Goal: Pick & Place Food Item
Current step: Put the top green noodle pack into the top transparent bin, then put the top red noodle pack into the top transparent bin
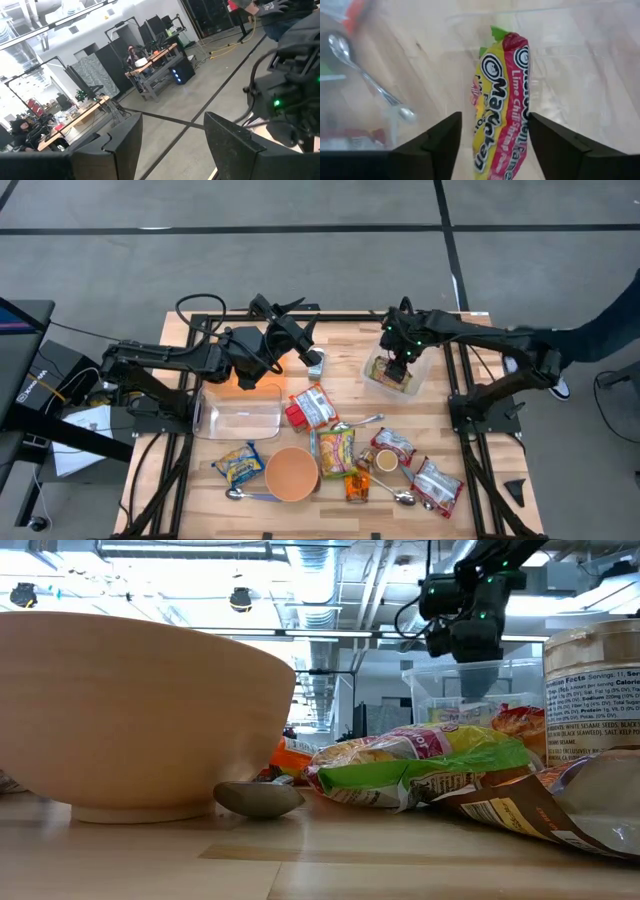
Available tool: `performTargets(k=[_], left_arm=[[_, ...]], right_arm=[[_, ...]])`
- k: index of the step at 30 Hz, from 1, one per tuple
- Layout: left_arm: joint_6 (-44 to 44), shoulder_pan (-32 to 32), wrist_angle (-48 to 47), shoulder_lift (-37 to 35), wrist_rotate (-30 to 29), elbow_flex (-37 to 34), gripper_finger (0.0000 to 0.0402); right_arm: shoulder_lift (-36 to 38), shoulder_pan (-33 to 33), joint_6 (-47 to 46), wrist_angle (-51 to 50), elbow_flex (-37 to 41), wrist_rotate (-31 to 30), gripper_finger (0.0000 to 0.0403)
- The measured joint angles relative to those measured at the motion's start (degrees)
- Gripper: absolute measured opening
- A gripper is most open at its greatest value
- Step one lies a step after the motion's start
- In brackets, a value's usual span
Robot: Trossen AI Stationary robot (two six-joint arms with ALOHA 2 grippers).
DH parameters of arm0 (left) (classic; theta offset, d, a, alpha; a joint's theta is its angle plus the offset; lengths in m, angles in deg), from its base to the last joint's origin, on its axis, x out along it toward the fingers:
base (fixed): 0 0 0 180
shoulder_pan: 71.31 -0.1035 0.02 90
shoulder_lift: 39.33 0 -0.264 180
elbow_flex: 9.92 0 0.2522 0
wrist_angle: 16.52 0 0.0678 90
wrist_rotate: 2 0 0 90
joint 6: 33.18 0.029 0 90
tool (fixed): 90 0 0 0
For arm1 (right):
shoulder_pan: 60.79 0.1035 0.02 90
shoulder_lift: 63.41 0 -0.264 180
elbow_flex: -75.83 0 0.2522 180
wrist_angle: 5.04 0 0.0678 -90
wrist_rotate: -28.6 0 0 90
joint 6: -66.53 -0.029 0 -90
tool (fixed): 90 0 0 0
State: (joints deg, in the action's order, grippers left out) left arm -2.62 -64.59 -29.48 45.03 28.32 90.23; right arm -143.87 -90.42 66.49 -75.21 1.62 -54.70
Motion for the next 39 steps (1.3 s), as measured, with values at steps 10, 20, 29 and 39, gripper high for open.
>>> performTargets(k=[10,20,29,39], left_arm=[[0.00,0.00,0.00,0.00,0.00,0.00,0.0204],[0.00,0.00,0.02,0.00,0.00,0.00,0.0204],[0.48,0.00,0.03,0.00,0.02,0.00,0.0204],[0.61,0.00,0.02,0.00,0.02,0.00,0.0204]], right_arm=[[4.78,0.00,-5.20,-0.59,0.00,3.51,0.0249],[15.34,2.54,-10.23,-0.58,-0.40,4.55,0.0249],[26.21,8.51,-16.51,-0.58,-4.57,8.37,0.0249],[30.37,18.96,-31.91,-10.99,-6.95,11.34,0.0249]])
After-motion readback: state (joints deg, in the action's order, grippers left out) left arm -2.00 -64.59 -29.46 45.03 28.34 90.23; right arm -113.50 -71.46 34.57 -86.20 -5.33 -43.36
